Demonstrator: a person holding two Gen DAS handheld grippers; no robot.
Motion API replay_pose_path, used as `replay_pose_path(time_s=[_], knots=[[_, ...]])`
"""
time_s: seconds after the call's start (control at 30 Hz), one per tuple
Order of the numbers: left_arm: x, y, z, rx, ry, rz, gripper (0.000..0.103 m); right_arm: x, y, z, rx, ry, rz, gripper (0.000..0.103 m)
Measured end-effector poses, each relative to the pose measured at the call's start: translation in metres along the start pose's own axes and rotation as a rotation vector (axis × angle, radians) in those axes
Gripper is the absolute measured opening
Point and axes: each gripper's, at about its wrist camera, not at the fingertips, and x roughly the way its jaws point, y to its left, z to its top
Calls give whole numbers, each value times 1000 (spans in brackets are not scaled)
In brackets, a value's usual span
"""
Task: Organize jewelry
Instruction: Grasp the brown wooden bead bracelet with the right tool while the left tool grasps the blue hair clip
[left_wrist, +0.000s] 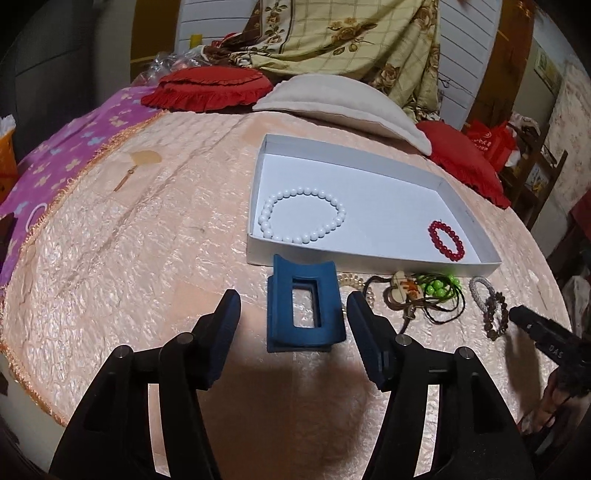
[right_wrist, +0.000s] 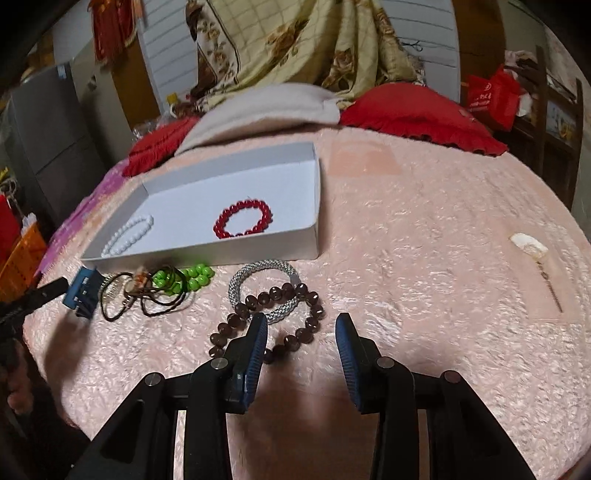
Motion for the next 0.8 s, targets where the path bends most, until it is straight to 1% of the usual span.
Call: replay_pose_path(time_s=[0.03,0.1,0.2,0.27,0.33,0.4,0.43,0.5,0.6,0.67,0.8], knots=[[1,3,1,-9,1,3,60,7,-1,1,7,18,1,36],[3,6,0,-22,5,6,60,16,0,-2,-5,41,-24,37],[4,6,-1,-18,11,14,60,19,12,-3,-109,49,-81,37],[5,4,-4,-9,16,18,60,17,14,-6,-130,50,-90,34],[4,4,-9,-8,21,15,60,15,12,-8,-136,52,-85,24],[4,2,-14,-4,27,12,60,12,13,-10,-149,52,-82,19],[4,0,-16,4,31,14,60,10,13,-12,-154,53,-87,14],[5,-3,-19,14,33,18,60,9,13,-13,-157,55,-82,10],[7,-7,-19,25,31,22,64,9,11,-11,-145,56,-79,9],[10,-8,-20,31,43,27,65,2,10,-10,-125,34,-73,9],[17,-13,-21,49,58,33,65,-22,12,-2,-92,-73,-11,9]])
